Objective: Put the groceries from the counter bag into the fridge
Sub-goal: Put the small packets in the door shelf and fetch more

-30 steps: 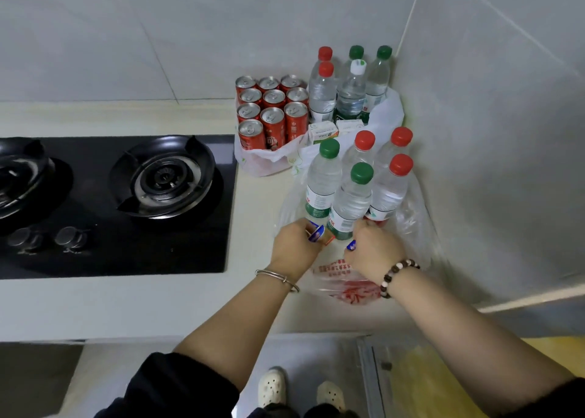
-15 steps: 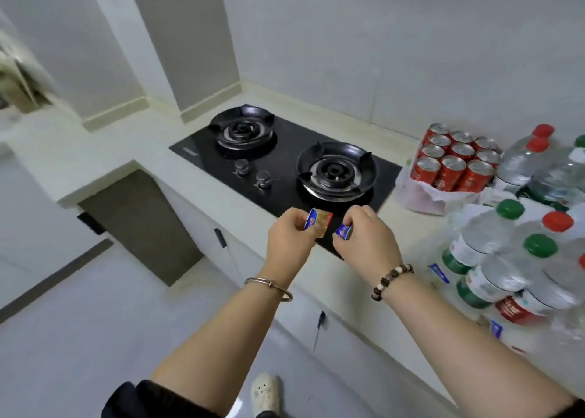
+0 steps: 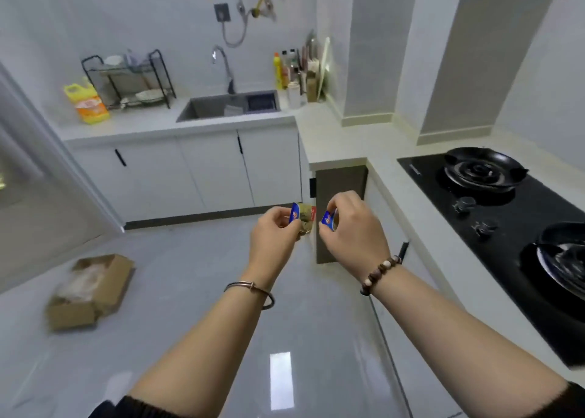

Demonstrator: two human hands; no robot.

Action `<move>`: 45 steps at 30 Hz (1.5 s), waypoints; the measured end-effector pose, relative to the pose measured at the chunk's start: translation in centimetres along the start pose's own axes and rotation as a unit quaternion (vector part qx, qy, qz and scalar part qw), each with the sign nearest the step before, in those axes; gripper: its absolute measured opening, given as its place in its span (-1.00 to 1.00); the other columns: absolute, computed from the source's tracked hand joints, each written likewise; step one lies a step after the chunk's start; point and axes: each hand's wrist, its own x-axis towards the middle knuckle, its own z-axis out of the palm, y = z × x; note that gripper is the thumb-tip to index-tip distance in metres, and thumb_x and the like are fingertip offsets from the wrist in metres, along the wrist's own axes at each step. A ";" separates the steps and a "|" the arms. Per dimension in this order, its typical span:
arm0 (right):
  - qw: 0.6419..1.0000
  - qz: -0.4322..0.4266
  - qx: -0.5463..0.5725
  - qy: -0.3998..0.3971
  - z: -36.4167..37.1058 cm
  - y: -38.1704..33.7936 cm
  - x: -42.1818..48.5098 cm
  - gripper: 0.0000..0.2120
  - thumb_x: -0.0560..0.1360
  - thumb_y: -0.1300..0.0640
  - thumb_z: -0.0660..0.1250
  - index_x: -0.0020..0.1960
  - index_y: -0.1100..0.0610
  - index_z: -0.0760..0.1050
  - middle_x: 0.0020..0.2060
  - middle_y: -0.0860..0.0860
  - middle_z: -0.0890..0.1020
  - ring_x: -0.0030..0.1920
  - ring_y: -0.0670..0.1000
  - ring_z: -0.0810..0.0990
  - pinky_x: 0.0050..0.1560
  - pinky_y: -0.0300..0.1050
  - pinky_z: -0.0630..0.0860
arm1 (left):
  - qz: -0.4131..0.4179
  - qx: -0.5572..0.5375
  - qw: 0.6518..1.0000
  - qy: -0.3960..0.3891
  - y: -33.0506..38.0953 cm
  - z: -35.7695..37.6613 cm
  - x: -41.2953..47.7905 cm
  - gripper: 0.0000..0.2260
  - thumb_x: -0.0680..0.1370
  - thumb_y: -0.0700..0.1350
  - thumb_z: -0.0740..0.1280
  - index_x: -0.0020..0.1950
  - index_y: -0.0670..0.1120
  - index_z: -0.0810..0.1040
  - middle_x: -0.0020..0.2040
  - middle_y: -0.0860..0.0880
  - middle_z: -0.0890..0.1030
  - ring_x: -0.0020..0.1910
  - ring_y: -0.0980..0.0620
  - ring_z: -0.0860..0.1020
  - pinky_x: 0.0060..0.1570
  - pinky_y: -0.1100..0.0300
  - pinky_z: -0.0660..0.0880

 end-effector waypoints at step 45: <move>0.886 -0.271 -0.013 -0.375 19.3 -59.8 14.5 -0.58 0.49 -0.12 0.27 -0.36 0.19 0.38 -0.47 0.10 0.54 -0.40 0.13 0.59 -0.26 -0.06 0.59 | -0.153 0.415 0.888 0.126 6.3 -62.4 1.3 -0.92 0.50 -0.32 0.35 -0.03 -0.23 0.59 -0.35 -0.09 0.60 -0.49 0.10 0.58 -0.68 0.39 0.31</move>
